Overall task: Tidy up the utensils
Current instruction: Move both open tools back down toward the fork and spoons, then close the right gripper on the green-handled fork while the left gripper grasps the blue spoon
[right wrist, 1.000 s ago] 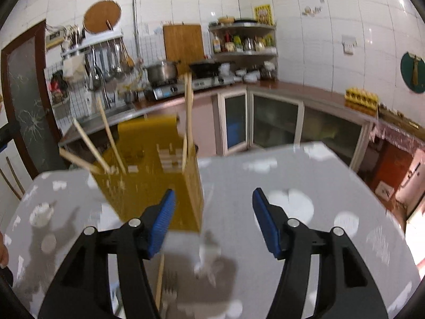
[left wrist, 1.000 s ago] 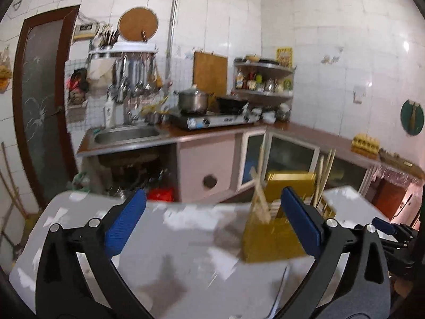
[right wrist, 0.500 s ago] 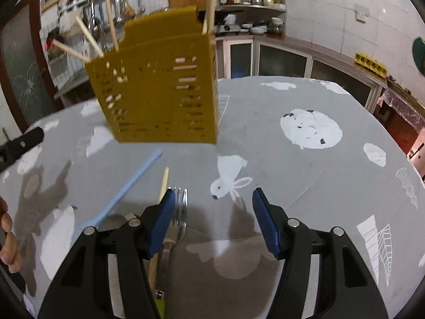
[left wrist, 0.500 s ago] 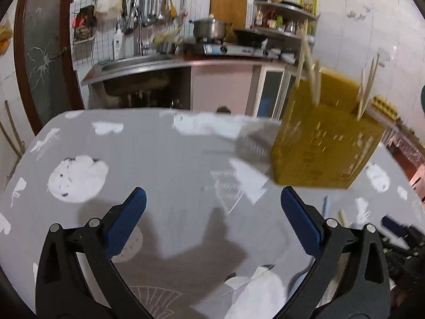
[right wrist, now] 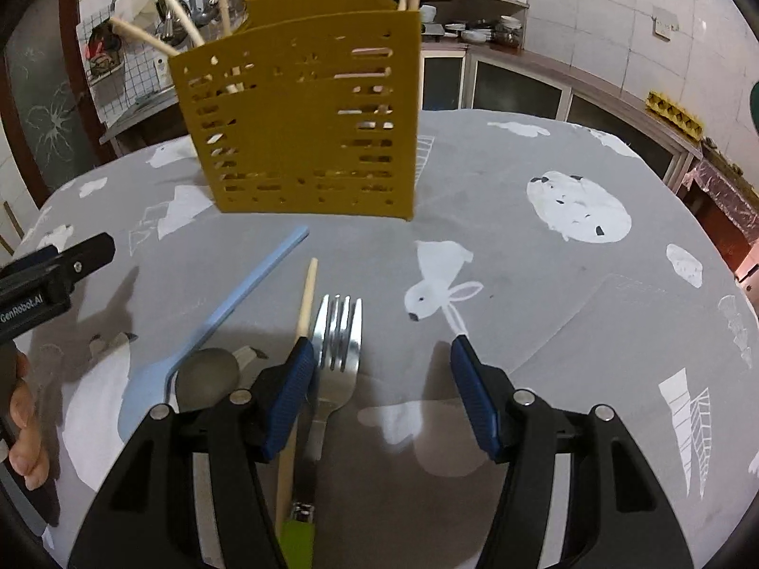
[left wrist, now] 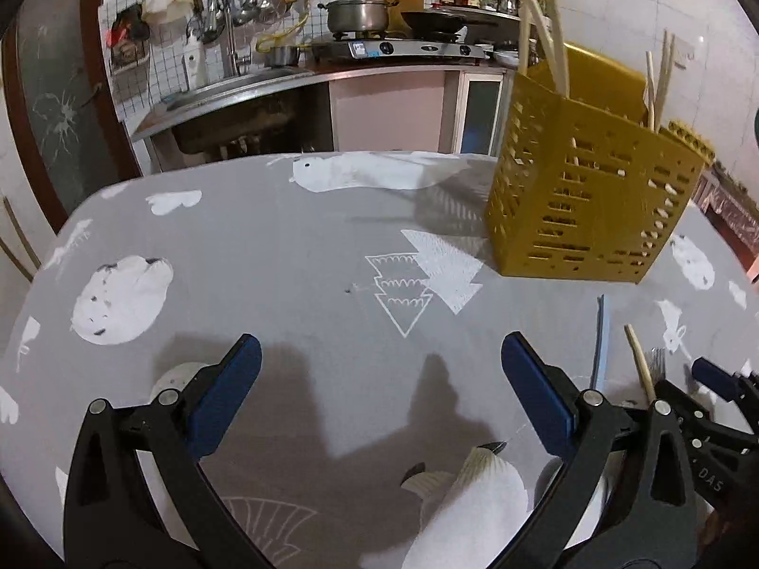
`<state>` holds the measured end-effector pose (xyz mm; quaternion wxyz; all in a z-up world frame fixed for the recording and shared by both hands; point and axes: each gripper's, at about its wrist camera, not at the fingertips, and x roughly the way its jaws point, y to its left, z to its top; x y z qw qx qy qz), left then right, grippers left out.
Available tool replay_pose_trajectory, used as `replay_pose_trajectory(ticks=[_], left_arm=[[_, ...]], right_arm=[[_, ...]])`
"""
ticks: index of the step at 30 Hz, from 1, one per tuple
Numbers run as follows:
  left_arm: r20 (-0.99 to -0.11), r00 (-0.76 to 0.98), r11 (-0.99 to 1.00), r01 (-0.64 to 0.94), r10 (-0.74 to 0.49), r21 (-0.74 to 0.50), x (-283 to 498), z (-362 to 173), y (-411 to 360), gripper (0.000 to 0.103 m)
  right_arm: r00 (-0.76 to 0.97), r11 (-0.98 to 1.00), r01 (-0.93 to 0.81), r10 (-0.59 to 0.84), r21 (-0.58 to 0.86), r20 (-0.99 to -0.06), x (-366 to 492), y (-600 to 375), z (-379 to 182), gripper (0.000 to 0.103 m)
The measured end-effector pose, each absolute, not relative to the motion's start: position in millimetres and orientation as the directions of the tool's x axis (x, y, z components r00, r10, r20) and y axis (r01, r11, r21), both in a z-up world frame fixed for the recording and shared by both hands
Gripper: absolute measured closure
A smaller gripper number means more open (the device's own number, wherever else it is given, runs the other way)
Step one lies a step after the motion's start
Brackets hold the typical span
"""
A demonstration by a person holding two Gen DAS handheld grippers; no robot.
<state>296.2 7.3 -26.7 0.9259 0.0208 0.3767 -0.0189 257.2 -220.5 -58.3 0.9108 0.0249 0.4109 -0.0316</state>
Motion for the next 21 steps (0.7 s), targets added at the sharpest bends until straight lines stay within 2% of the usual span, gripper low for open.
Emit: replay_pose_trajectory(ticks=[6, 15, 19, 21], left_arm=[[-0.703, 0.711, 0.996, 0.056, 0.005, 0.063, 297, -29, 2, 0.005], [-0.729, 0.684, 0.999, 0.041, -0.029, -0.002, 303, -30, 12, 0.005], [-0.740, 0.671, 0.998, 0.061, -0.047, -0.009, 303, -32, 7, 0.005], [-0.742, 0.669, 0.998, 0.070, -0.051, -0.006, 301, -33, 5, 0.005]], right_arm=[[0.648, 0.996, 0.088, -0.045, 0.016, -0.760, 259, -218, -60, 0.044], [0.627, 0.996, 0.090, -0.059, -0.003, -0.777, 263, -210, -59, 0.054], [0.617, 0.997, 0.075, -0.052, -0.007, -0.785, 273, -208, -58, 0.072], [0.618, 0.997, 0.076, -0.046, 0.002, -0.784, 275, -211, -58, 0.078]])
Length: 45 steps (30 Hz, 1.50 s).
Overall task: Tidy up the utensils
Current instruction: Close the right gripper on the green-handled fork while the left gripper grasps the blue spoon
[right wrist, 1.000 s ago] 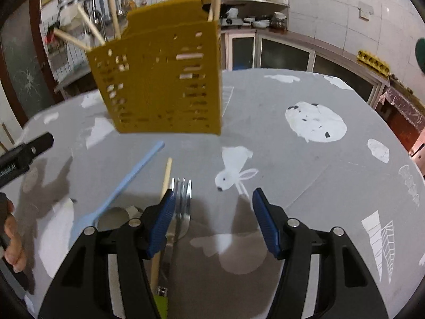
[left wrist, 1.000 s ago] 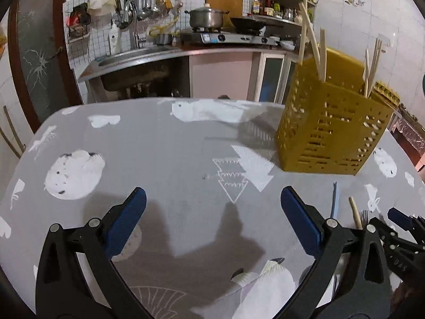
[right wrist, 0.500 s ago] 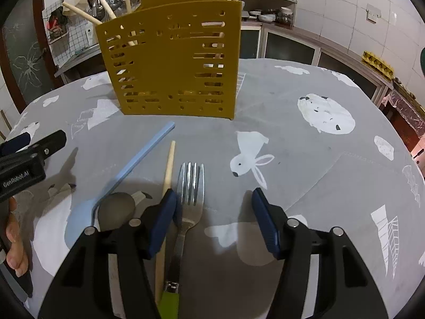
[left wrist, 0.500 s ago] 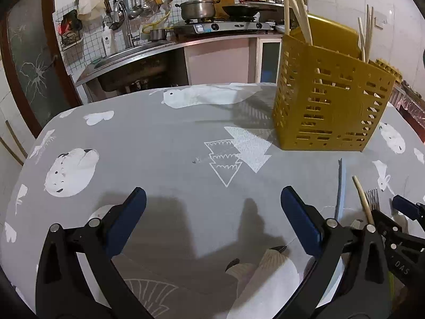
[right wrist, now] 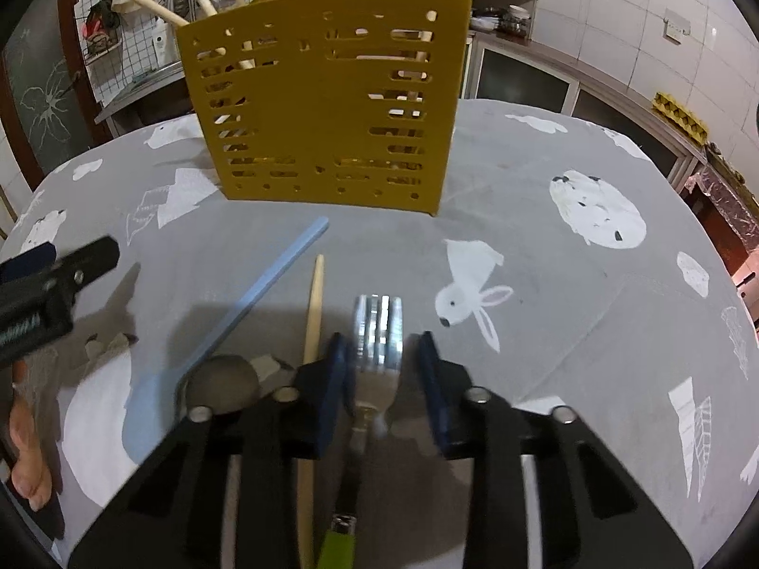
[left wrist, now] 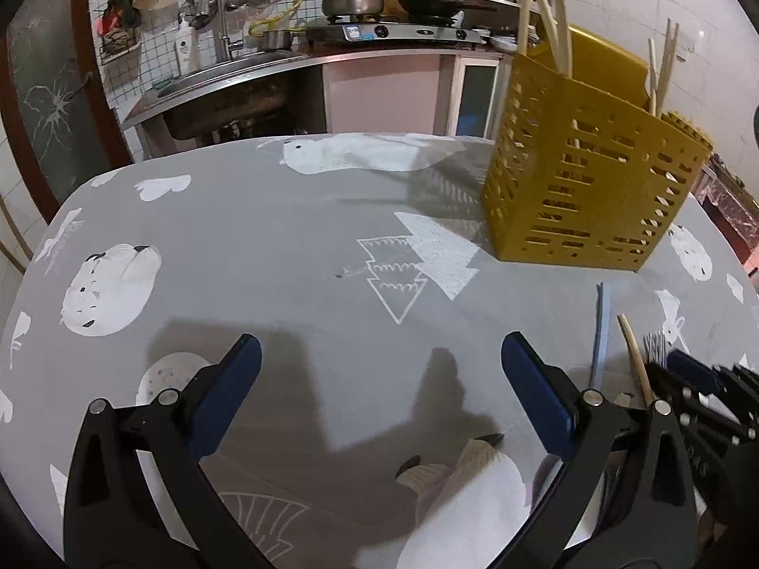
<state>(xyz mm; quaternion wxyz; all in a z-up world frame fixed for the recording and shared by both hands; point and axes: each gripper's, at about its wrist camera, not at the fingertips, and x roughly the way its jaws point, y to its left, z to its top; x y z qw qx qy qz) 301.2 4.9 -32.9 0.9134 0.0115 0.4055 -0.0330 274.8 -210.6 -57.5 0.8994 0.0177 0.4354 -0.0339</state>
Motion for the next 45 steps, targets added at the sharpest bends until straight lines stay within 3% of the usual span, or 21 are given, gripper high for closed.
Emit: replay_pose_trajectory(ticks=[14, 21, 25, 30, 34, 38, 43, 45], left_arm=[[-0.793, 0.580, 0.969, 0.241, -0.188, -0.054, 300, -42, -40, 0.006], [-0.776, 0.595, 0.938, 0.345, -0.209, 0.012, 292, -38, -80, 0.010], [-0.803, 0.557, 0.930, 0.367, -0.212, 0.008, 302, -44, -97, 0.029], [-0.821, 0.538, 0.931, 0.364, -0.190, 0.022, 320, -51, -108, 0.039], [-0.829, 0.523, 0.932, 0.363, -0.199, 0.005, 331, -49, -116, 0.060], [-0.824, 0.535, 0.935, 0.355, -0.188, 0.018, 332, -51, -117, 0.070], [-0.828, 0.530, 0.941, 0.337, -0.183, 0.008, 330, -49, -105, 0.094], [-0.835, 0.515, 0.946, 0.323, -0.195, -0.022, 331, -48, -95, 0.096]], right_arm=[[0.626, 0.991, 0.128, -0.044, 0.046, -0.778, 275, -264, -53, 0.079], [0.633, 0.985, 0.154, -0.037, 0.079, -0.773, 273, -280, -54, 0.079], [0.636, 0.985, 0.151, -0.033, 0.082, -0.771, 273, -280, -55, 0.079], [0.637, 0.983, 0.153, -0.019, 0.103, -0.771, 274, -285, -56, 0.079], [0.635, 0.984, 0.149, -0.020, 0.098, -0.772, 277, -284, -57, 0.080], [0.638, 0.985, 0.142, -0.017, 0.095, -0.770, 276, -283, -56, 0.080], [0.644, 0.989, 0.120, -0.008, 0.090, -0.765, 274, -274, -54, 0.080], [0.645, 0.990, 0.111, -0.003, 0.090, -0.764, 274, -271, -53, 0.080]])
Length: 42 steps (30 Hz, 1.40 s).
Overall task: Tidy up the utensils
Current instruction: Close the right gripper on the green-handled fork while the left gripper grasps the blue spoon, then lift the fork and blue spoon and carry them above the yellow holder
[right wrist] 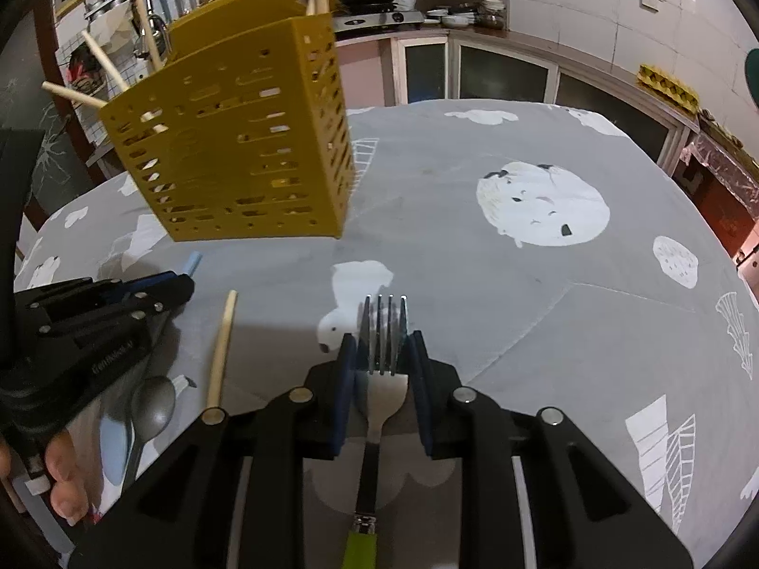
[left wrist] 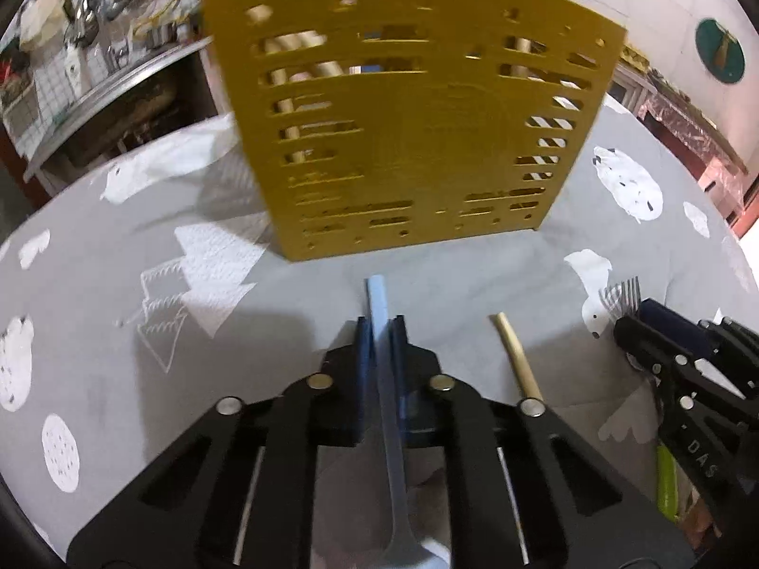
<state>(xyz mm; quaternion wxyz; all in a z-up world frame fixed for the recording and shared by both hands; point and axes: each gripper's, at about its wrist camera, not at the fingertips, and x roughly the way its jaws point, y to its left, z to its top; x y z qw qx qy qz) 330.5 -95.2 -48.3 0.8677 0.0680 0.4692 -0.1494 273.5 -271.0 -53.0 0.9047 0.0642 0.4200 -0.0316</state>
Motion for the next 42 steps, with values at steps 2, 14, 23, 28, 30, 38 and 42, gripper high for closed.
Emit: replay_pose_trajectory(ticks=[2, 14, 23, 28, 30, 38, 42], left_arm=[[-0.836, 0.512, 0.950, 0.310, -0.199, -0.036, 329, -47, -86, 0.096], [-0.773, 0.600, 0.969, 0.234, -0.207, -0.078, 310, -28, -45, 0.097], [-0.636, 0.745, 0.976, 0.206, -0.201, -0.067, 288, 15, -36, 0.097], [-0.573, 0.795, 0.979, 0.188, -0.198, -0.078, 277, 31, -32, 0.097], [-0.556, 0.806, 0.979, 0.179, -0.201, -0.094, 276, 35, -27, 0.097], [-0.501, 0.841, 0.979, 0.177, -0.204, -0.102, 267, 46, -21, 0.097], [-0.463, 0.862, 0.979, 0.185, -0.204, -0.086, 259, 53, -23, 0.097]], right_arm=[[0.651, 0.990, 0.105, 0.003, 0.094, -0.759, 273, -269, -51, 0.080], [0.722, 0.989, 0.085, 0.023, 0.121, -0.692, 261, -262, -35, 0.080], [0.814, 0.990, 0.079, 0.004, 0.116, -0.581, 242, -256, -11, 0.080], [0.871, 0.992, 0.076, -0.018, 0.098, -0.491, 228, -252, 4, 0.080], [0.892, 0.993, 0.074, -0.023, 0.097, -0.452, 221, -252, 11, 0.080], [0.940, 0.992, 0.067, -0.026, 0.109, -0.339, 203, -250, 27, 0.080], [0.951, 0.993, 0.069, -0.035, 0.098, -0.308, 198, -246, 31, 0.080]])
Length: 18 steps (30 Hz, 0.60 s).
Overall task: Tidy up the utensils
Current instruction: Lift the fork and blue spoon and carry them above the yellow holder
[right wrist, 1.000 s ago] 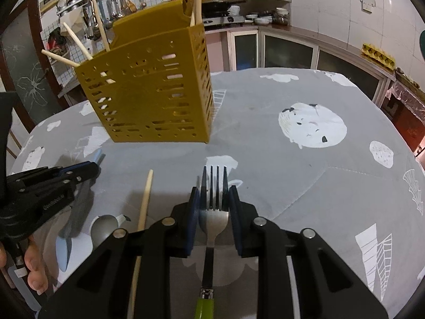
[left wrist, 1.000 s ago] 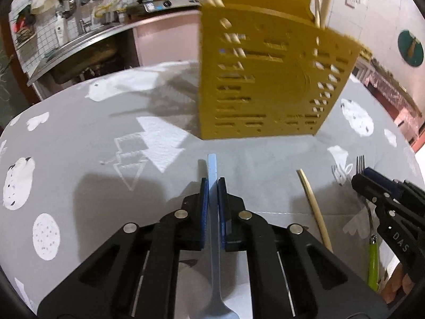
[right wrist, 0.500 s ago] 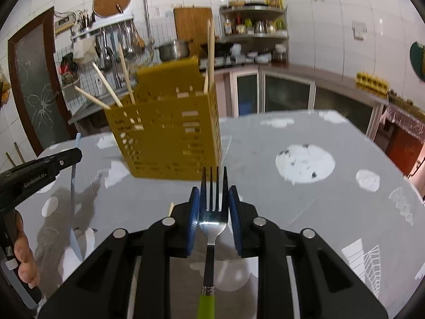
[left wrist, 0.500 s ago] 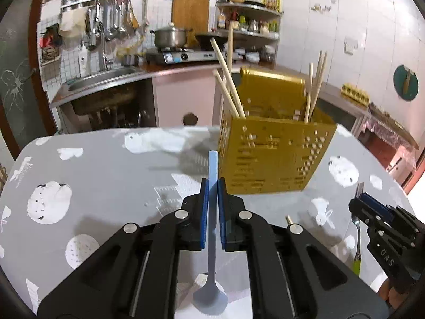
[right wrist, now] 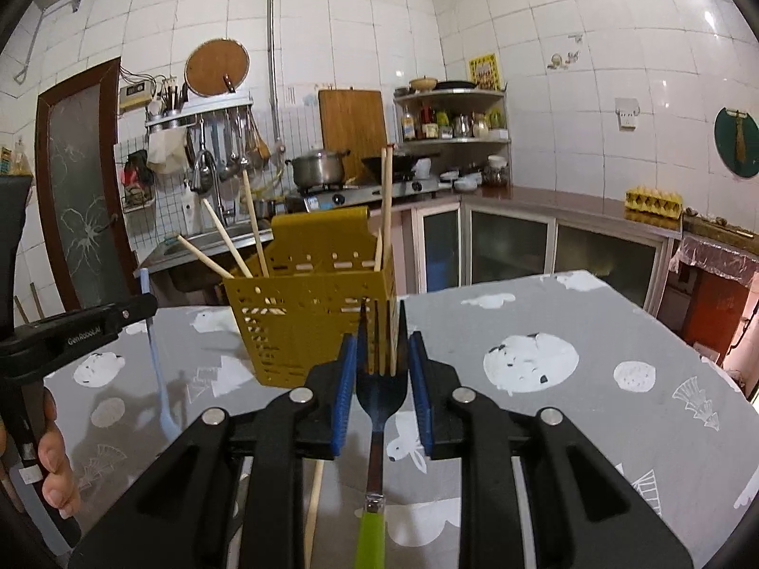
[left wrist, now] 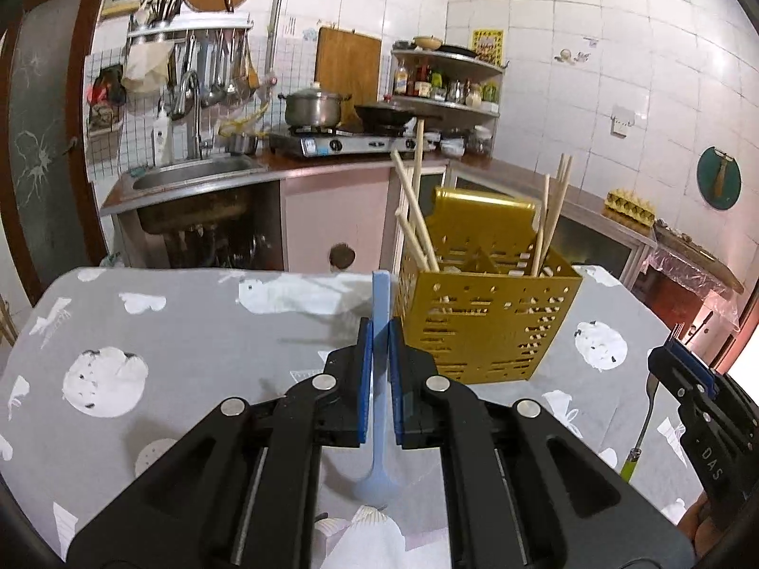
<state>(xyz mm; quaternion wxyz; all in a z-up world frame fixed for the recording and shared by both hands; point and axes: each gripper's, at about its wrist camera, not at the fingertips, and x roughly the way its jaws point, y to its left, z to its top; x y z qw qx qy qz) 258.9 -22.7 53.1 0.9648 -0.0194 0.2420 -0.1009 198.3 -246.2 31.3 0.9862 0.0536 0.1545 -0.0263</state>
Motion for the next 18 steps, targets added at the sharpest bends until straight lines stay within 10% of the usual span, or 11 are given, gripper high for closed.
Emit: replay_pose_trajectory(ticks=[18], left_arm=[[-0.431, 0.875, 0.975, 0.217, -0.219, -0.053, 257, 70, -30, 0.097]], right_arm=[[0.975, 0.999, 0.042, -0.039, 0.010, -0.220, 193, -250, 54, 0.080]])
